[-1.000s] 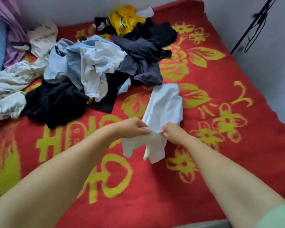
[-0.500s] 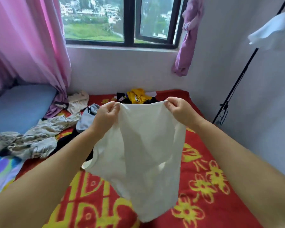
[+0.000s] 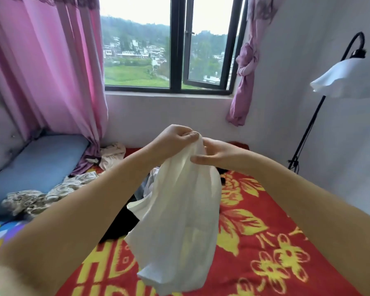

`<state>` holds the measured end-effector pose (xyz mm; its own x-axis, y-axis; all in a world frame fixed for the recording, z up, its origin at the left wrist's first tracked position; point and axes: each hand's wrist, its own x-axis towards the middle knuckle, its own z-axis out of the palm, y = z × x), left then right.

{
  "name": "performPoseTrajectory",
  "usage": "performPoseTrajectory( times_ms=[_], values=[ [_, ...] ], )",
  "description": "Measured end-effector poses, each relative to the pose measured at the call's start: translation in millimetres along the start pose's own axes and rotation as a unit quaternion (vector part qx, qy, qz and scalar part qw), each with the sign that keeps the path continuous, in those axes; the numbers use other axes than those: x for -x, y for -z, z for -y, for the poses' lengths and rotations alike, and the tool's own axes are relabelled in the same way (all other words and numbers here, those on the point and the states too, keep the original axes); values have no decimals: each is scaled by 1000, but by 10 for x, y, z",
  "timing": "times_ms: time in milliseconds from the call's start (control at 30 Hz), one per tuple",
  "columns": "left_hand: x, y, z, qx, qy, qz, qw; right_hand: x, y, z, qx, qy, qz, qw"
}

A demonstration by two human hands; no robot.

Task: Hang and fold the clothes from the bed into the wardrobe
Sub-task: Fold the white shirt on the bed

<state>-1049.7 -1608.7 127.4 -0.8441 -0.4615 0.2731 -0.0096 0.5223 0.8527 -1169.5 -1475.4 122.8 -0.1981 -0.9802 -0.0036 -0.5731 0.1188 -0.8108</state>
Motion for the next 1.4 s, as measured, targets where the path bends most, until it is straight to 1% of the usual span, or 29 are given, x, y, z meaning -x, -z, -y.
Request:
performPoseTrajectory(
  times_ms=[33, 100, 167, 200, 267, 300, 333, 400, 467, 500, 533, 567, 633, 667, 700, 767, 833, 867, 900, 1000, 1033, 1100, 1133, 1233, 1300, 1333, 1367, 1400],
  values=[
    [-29, -26, -44, -8, -5, 7, 1000, -18, -42, 46, 24, 4, -18, 1000],
    [-59, -24, -87, -11, -18, 13, 1000, -41, -24, 93, 41, 12, -83, 996],
    [-54, 35, -59, -55, -18, 28, 998, -37, 112, 81, 9, 26, -122, 992],
    [-45, 71, -19, -96, -1, 48, 994, -19, 207, 87, -15, 35, -136, 990],
    [-15, 124, 100, -174, 75, 83, 978, 21, 422, 56, -45, 42, -163, 985],
    [-4, 143, 158, -194, 104, 81, 972, 36, 513, 32, -41, 40, -169, 984],
    [1, 158, 198, -195, 116, 63, 972, 53, 591, -6, -28, 35, -165, 985],
    [-11, 159, 216, -163, 97, -1, 982, 82, 715, -86, 13, -4, -145, 989],
    [-60, 125, 158, -120, 53, -64, 989, 117, 783, -139, 95, -52, -119, 987],
    [-85, 84, 94, -98, 29, -83, 991, 136, 797, -148, 141, -70, -104, 982],
    [-107, 34, 12, -80, 7, -91, 993, 158, 798, -139, 164, -78, -83, 980],
    [-130, -21, -73, -70, -13, -87, 994, 177, 776, -103, 149, -69, -51, 985],
    [-180, -146, -247, -68, -35, -52, 996, 182, 674, 35, 32, -20, 11, 999],
    [-203, -210, -320, -66, -39, -30, 997, 161, 619, 95, 15, 9, 15, 1000],
    [-225, -259, -376, -59, -45, -15, 997, 124, 569, 146, 42, 33, -4, 999],
    [-254, -329, -453, -25, -61, -19, 998, 84, 535, 214, 115, 48, -71, 990],
    [-263, -326, -426, 49, -52, -20, 997, 89, 605, 187, 98, 44, -132, 985],
    [-266, -319, -365, 81, -31, -7, 996, 107, 673, 149, 65, 45, -154, 985],
    [-257, -316, -282, 81, 2, 16, 997, 128, 740, 113, 19, 50, -174, 983],
    [-163, -413, 66, -54, 84, 80, 992, 181, 921, 11, -95, 58, -231, 967],
    [-133, -441, 182, -75, 103, 82, 988, 193, 976, -29, -111, 53, -242, 962],
    [-90, -432, 338, -75, 123, 55, 988, 230, 1076, -139, -76, 31, -258, 963],
    [-87, -398, 373, -86, 117, 30, 989, 252, 1108, -214, -45, 13, -262, 964],
    [-141, -281, 317, -172, 60, -51, 982, 314, 1115, -440, 13, -67, -268, 961],
    [-205, -239, 172, -183, 21, -83, 979, 334, 1073, -522, 58, -107, -263, 957],
    [-248, -225, 87, -180, 6, -88, 980, 342, 1050, -520, 83, -116, -246, 959],
    [-293, -211, -7, -180, -4, -81, 980, 344, 1026, -501, 104, -115, -212, 965],
    [-339, -204, -91, -184, -11, -58, 981, 341, 985, -454, 108, -105, -157, 976]
  ],
)
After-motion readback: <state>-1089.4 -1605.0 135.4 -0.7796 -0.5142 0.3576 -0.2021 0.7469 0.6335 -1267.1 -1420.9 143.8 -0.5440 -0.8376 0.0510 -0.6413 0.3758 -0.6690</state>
